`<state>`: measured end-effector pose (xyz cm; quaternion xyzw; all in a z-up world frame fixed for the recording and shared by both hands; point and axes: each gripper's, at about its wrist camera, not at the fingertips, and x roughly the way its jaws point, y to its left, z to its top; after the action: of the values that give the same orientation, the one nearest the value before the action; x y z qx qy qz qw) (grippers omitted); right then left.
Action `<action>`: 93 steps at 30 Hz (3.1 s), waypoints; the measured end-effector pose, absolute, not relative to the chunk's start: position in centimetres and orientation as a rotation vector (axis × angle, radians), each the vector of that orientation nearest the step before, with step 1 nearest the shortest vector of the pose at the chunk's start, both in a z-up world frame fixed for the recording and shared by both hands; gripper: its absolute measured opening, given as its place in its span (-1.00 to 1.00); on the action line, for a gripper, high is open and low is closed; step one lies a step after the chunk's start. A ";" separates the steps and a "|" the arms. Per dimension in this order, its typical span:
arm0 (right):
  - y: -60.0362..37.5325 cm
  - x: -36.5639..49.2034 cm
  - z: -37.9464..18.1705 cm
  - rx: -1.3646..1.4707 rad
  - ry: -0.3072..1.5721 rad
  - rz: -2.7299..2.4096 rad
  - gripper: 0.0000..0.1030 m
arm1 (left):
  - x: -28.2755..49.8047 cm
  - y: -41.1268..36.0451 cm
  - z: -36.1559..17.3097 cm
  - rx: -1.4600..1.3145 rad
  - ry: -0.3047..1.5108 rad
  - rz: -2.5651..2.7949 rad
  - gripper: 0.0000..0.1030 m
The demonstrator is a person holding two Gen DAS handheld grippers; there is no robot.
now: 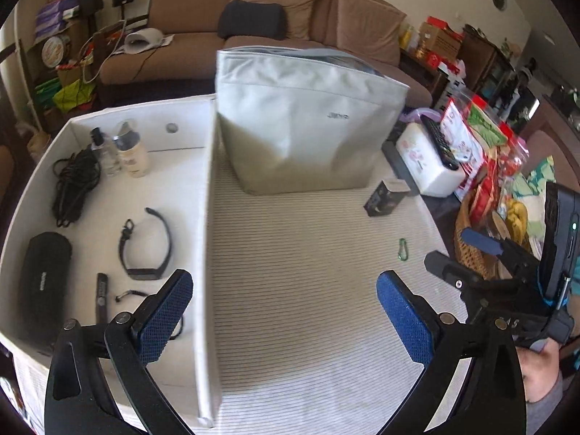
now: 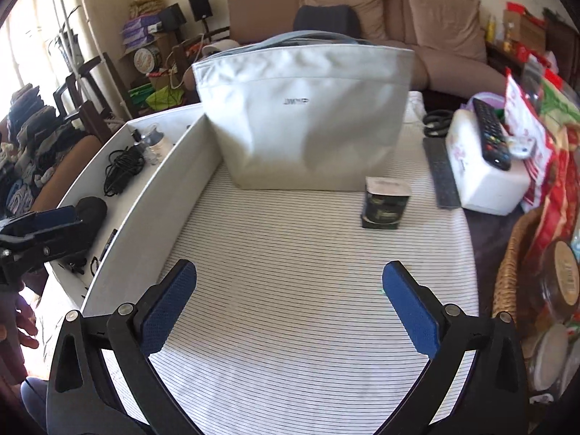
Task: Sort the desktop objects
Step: 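Move the right gripper back toward the black-and-gold packet, then grasp the black-and-gold packet with the right gripper and lift, then carry the packet into the white box and open the right gripper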
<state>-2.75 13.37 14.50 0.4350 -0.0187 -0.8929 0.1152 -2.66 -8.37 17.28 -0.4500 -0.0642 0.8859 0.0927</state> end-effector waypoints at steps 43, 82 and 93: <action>16.9 -15.6 12.2 1.409 -0.647 -2.250 0.01 | -7.8 0.5 10.9 -1.108 -0.128 2.617 1.00; -15.9 -20.2 14.0 1.510 -0.697 -1.925 -0.02 | -11.1 -28.6 14.0 -1.351 -0.237 2.553 -0.62; -20.4 -24.9 3.1 1.719 -0.649 -1.879 -0.02 | -12.7 -34.1 7.2 -1.542 -0.533 2.393 -0.62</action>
<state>-24.86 -20.43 3.15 0.6326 -0.2388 -0.6916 0.2538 -12.71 -34.07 7.15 -0.5285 -0.1828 0.8200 0.1222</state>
